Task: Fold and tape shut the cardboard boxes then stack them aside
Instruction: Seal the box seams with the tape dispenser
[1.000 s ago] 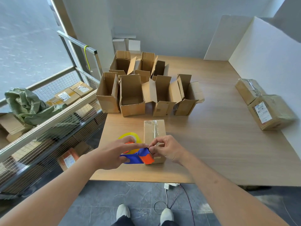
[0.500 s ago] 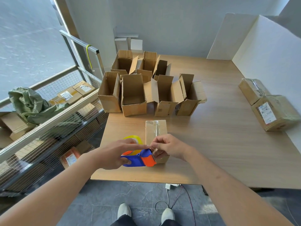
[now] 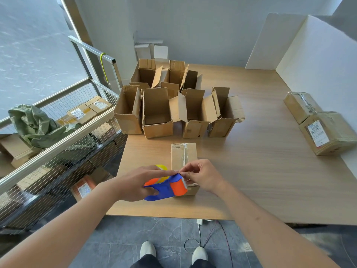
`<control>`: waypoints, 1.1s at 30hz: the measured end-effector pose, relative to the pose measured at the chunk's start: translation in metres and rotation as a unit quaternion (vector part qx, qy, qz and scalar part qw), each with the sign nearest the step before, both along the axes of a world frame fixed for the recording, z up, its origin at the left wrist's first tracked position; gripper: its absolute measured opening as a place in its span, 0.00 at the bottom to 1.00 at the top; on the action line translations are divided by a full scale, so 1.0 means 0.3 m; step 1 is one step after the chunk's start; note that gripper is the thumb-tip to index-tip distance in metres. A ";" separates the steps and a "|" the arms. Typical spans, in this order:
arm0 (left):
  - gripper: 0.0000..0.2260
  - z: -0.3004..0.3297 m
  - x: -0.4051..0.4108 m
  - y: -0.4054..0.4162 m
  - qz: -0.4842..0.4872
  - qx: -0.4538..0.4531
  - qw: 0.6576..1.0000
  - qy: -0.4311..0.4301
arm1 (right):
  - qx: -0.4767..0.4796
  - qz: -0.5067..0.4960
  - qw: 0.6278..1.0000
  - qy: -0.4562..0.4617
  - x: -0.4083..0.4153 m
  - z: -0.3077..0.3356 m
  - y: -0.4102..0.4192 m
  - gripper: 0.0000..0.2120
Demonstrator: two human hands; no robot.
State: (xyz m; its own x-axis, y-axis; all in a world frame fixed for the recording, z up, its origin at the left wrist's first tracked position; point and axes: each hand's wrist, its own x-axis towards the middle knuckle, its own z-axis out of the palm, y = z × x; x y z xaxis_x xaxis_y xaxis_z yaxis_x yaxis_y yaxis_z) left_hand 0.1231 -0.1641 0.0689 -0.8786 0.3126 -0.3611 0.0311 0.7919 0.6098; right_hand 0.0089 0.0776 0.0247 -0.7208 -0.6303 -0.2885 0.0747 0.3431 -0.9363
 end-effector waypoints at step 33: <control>0.29 -0.188 -0.044 -0.097 0.076 -0.024 0.983 -0.163 | 0.056 -0.162 0.985 -0.028 -0.042 -0.280 0.199 0.05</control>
State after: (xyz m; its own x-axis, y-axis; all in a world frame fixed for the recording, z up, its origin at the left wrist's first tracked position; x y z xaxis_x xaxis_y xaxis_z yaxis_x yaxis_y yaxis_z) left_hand 0.1099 -0.1932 0.0126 -0.7494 0.1627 -0.6418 -0.2798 0.8007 0.5297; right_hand -0.0038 0.1373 -0.0593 -0.8598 -0.3325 -0.3876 0.2468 0.3941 -0.8853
